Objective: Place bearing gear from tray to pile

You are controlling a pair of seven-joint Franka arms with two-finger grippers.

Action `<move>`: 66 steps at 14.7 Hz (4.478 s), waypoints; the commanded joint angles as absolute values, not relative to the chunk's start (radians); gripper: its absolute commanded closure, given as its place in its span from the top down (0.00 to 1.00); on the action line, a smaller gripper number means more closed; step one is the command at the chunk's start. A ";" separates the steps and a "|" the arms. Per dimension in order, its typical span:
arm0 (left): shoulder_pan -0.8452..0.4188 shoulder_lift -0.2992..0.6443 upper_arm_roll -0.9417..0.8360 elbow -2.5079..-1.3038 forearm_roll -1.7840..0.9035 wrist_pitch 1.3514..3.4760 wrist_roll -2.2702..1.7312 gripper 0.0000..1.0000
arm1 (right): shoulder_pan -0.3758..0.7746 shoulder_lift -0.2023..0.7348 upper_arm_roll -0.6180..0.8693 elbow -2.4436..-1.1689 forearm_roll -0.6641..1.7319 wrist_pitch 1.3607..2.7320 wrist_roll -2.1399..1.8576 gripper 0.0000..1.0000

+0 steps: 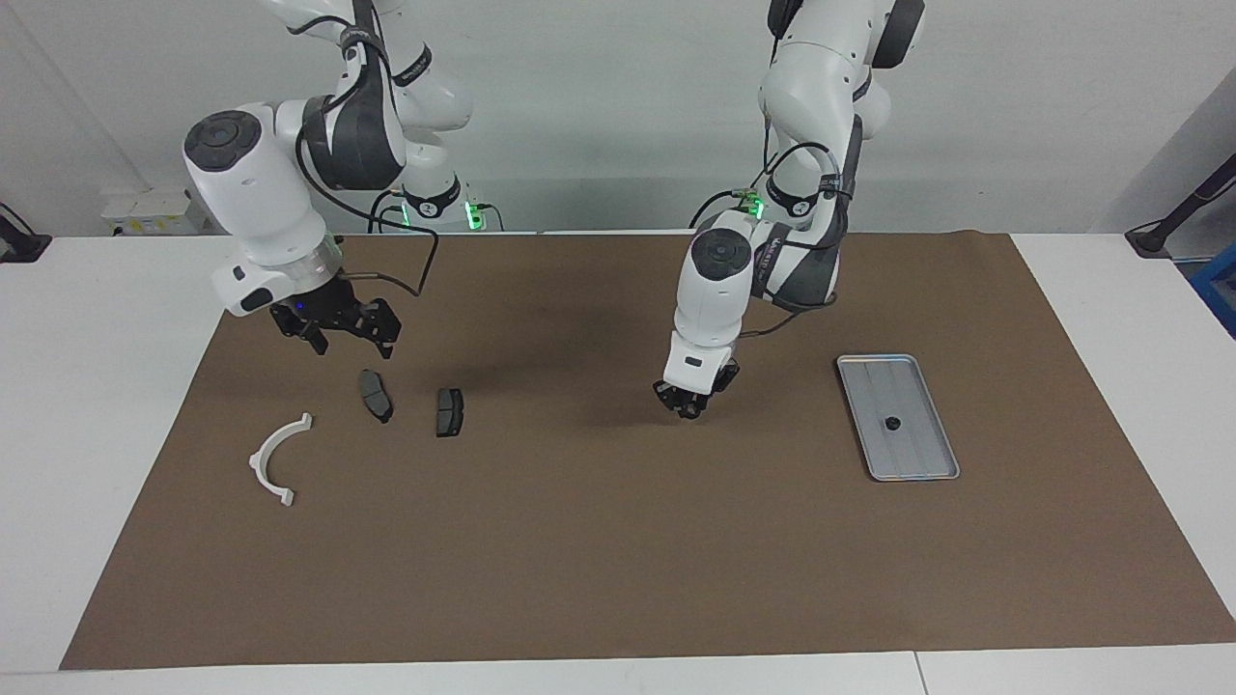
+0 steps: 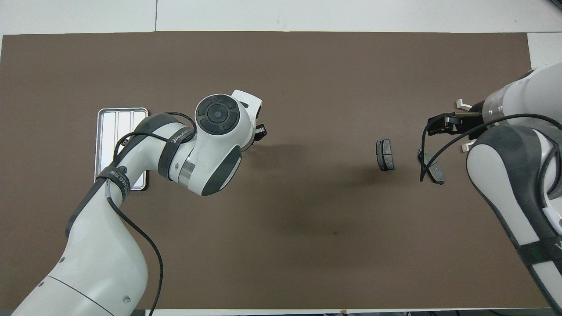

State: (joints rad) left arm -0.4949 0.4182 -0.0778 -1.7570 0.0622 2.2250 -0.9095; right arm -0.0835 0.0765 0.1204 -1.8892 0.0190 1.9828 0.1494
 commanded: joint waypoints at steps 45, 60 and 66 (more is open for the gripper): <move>0.051 0.238 -0.061 -2.092 0.026 2.443 -0.129 0.95 | 0.578 0.764 0.120 -1.164 -0.150 1.930 1.244 1.00; 0.035 0.239 -0.060 -2.106 0.034 2.456 -0.123 0.00 | 0.653 0.916 0.092 -1.049 -0.181 1.959 1.255 0.99; 0.032 0.229 -0.067 -1.808 0.040 2.090 -0.124 0.00 | 0.650 0.914 0.087 -1.060 -0.179 1.983 1.264 0.83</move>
State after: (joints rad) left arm 0.0504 0.2384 -0.0724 -1.9575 0.0394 2.2802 -0.1238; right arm 0.6479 0.8982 0.0903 -1.0797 -0.1569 1.9681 1.2293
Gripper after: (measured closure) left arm 0.762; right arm 0.106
